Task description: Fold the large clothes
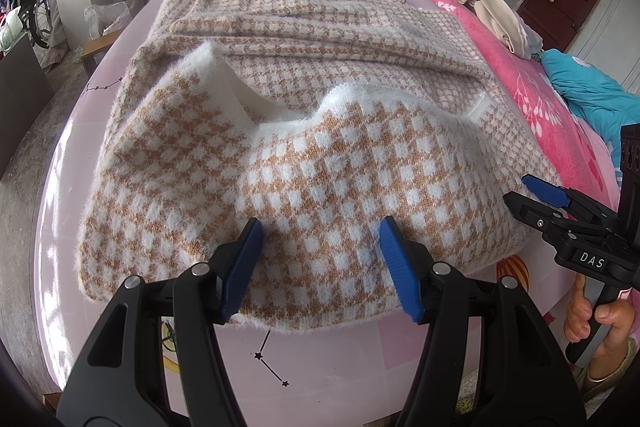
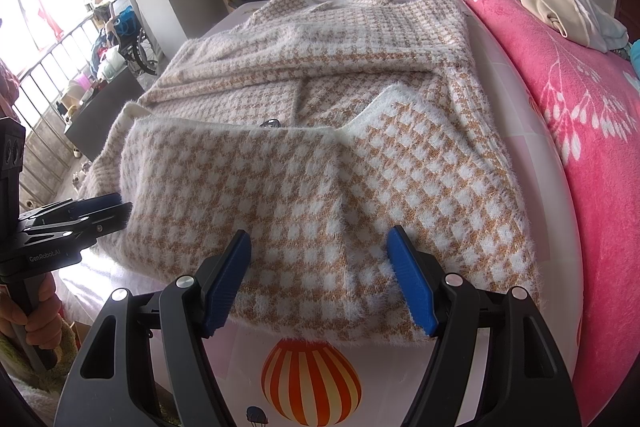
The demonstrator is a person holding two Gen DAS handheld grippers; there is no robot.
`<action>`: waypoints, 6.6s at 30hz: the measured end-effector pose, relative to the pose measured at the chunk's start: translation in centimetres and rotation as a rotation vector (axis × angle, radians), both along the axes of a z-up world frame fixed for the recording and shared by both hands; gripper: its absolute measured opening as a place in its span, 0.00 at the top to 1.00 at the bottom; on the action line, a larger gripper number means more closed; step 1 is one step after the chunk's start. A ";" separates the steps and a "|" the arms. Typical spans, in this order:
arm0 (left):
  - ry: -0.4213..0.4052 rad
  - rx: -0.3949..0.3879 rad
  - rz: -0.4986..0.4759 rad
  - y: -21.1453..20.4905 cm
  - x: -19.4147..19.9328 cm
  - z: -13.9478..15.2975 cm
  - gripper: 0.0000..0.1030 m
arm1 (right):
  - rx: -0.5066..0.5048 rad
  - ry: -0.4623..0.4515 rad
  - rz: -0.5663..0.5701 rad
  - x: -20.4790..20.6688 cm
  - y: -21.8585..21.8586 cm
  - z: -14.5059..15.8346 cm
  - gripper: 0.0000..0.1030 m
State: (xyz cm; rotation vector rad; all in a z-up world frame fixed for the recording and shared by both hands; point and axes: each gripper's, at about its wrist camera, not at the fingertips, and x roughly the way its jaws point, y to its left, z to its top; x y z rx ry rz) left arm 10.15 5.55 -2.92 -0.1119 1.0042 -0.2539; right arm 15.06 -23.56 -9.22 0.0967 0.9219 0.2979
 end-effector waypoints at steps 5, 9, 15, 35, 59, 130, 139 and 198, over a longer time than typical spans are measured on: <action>0.000 0.000 0.001 0.0 0.0 0.0 0.44 | 0.001 0.000 0.000 0.0 0.0 0.0 0.33; 0.000 0.000 0.001 0.0 0.0 0.0 0.44 | 0.001 0.000 0.000 0.0 0.0 0.0 0.33; 0.000 0.000 0.002 0.0 0.0 0.0 0.44 | 0.001 0.000 0.000 0.0 0.0 0.0 0.33; 0.000 0.000 0.003 0.0 0.0 0.0 0.44 | 0.002 0.000 0.001 0.0 0.0 0.0 0.33; -0.086 -0.014 -0.013 1.4 -2.3 2.4 0.44 | 0.022 -0.013 -0.020 -1.4 -1.5 1.3 0.33; -0.091 -0.045 0.084 8.9 -3.1 4.0 0.49 | 0.065 0.033 -0.177 -0.7 -9.6 5.3 0.41; -0.105 0.254 -0.005 4.5 0.6 1.7 0.81 | -0.125 0.091 -0.044 5.7 -5.0 1.3 0.84; -0.093 -0.002 -0.013 4.4 5.1 0.1 0.93 | 0.013 0.119 0.028 8.1 -0.5 -0.1 0.88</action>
